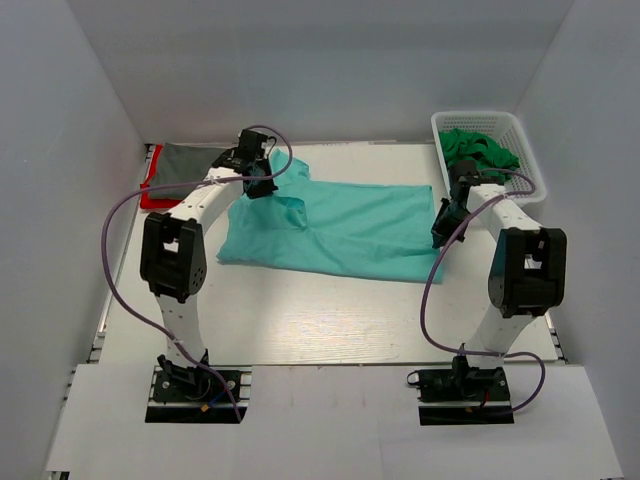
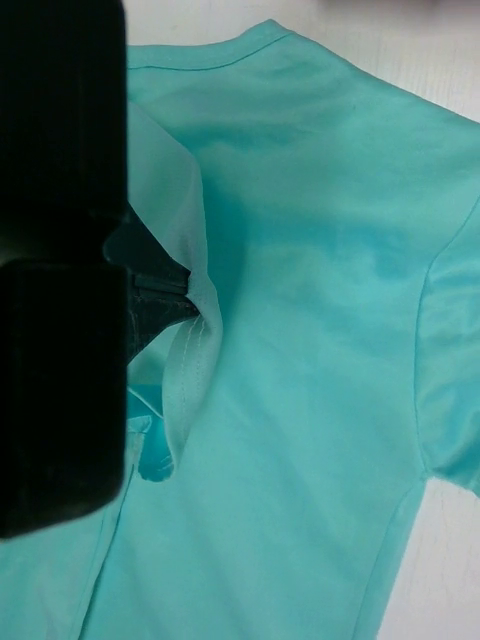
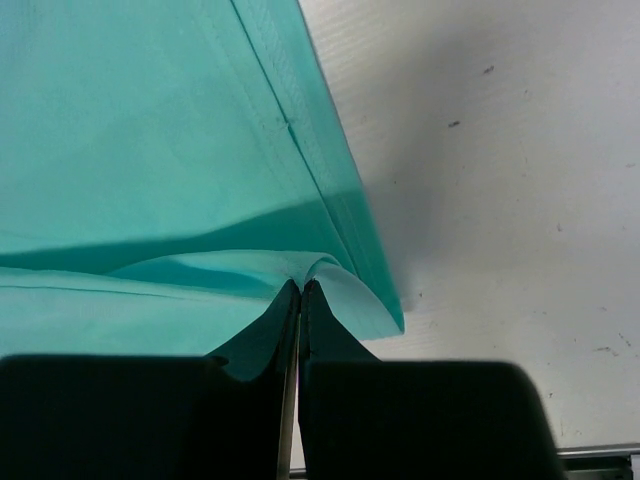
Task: Fold and stack the t-shirts
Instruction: Fold the flattened tshirt in 1/3 of the way
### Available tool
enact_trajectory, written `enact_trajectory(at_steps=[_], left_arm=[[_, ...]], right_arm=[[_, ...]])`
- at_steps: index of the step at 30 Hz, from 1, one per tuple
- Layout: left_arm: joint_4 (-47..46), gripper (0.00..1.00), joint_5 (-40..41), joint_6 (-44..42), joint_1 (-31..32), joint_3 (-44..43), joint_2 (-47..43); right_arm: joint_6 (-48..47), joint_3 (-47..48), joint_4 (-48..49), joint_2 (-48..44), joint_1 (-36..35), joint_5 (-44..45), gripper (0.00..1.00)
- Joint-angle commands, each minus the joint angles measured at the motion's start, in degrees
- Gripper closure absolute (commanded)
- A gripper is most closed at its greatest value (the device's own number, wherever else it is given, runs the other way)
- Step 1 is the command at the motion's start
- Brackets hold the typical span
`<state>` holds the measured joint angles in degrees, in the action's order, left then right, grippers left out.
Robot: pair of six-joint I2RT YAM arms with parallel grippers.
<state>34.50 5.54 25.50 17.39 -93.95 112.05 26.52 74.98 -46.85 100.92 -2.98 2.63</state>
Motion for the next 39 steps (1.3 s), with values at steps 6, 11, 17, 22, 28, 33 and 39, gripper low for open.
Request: enact_trajectory(at_steps=[6, 11, 17, 22, 28, 33, 39], left_arm=[[5.48, 0.62, 4.20, 0.69, -1.30, -7.20, 5.28], [4.97, 0.00, 1.68, 1.31, -2.44, -12.04, 8.27], [3.91, 0.00, -2.64, 1.13, -2.45, -9.44, 3.12], [0.75, 0.00, -3.42, 3.94, -1.39, 7.70, -8.14], [-11.38, 0.00, -10.11, 4.83, -2.89, 28.11, -16.77], [-9.98, 0.00, -6.25, 4.83, -3.93, 33.13, -18.01], [-12.63, 0.00, -1.67, 5.88, -5.87, 36.30, -15.11]], right_arm=[[-1.30, 3.94, 2.99, 1.03, 0.00, 1.67, 0.93], [-1.39, 2.81, 5.01, -1.51, -0.27, -0.08, 0.37], [-1.12, -0.09, 7.20, -7.31, -1.32, -2.10, 0.10], [0.19, -8.52, 13.53, -13.56, -3.25, -8.16, 0.10], [1.34, -13.63, 16.88, -11.72, -4.57, -11.51, 0.10], [0.99, -15.82, 18.46, -9.52, -4.31, -10.28, 0.10], [1.34, -17.59, 19.17, -4.69, -4.14, -12.29, 0.10]])
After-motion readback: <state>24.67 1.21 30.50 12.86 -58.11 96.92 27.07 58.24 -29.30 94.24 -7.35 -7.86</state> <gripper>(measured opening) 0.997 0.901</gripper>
